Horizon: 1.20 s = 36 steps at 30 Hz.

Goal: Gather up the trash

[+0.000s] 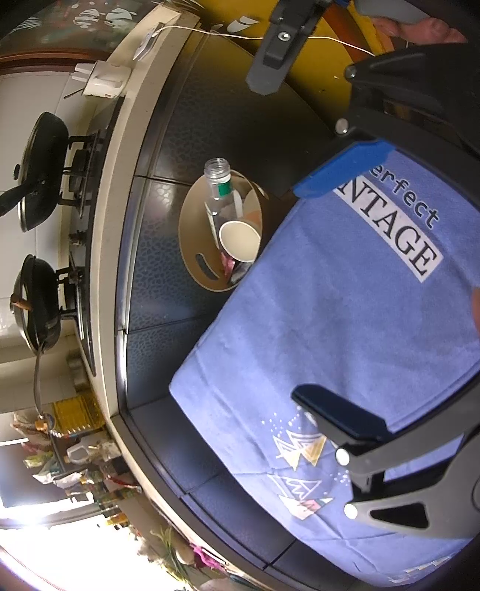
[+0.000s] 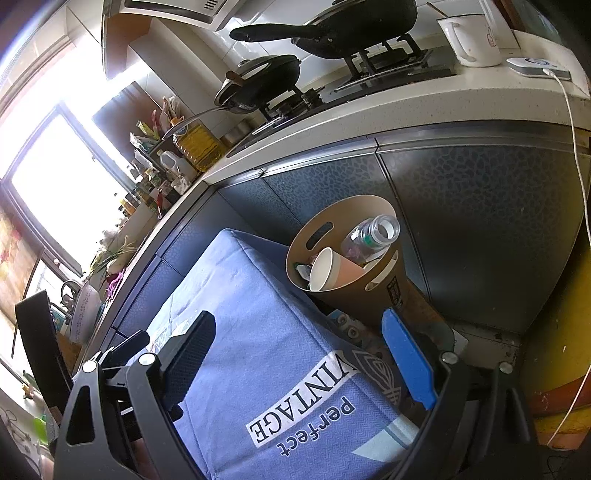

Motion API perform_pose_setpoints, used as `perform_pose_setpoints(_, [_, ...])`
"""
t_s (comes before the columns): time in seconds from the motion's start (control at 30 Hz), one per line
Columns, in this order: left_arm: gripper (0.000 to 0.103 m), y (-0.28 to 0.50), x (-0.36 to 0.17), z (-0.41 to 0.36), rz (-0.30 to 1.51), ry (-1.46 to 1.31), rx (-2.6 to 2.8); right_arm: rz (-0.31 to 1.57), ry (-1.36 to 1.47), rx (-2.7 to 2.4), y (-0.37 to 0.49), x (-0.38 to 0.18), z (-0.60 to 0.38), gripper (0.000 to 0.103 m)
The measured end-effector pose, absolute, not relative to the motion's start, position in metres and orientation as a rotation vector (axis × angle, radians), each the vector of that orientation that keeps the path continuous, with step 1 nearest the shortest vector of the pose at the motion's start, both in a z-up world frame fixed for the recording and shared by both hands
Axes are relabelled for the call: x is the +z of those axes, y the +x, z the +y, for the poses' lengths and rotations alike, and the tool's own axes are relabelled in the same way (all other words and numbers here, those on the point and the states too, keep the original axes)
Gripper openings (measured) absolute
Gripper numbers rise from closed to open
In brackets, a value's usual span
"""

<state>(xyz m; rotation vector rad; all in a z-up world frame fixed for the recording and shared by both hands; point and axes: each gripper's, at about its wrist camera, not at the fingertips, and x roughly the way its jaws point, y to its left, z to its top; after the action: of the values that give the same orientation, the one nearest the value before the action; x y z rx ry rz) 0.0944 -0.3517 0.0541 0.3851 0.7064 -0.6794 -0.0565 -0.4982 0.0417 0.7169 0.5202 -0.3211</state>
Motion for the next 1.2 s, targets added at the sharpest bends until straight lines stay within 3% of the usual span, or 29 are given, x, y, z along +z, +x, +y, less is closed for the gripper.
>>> perform_pose_setpoints(1.2, [0.097,0.0947,0.0474,-0.3474,0.71,0.391,-0.675,0.523,0.718,-0.319,-0.0557,0.0404,-0.4962,0.089])
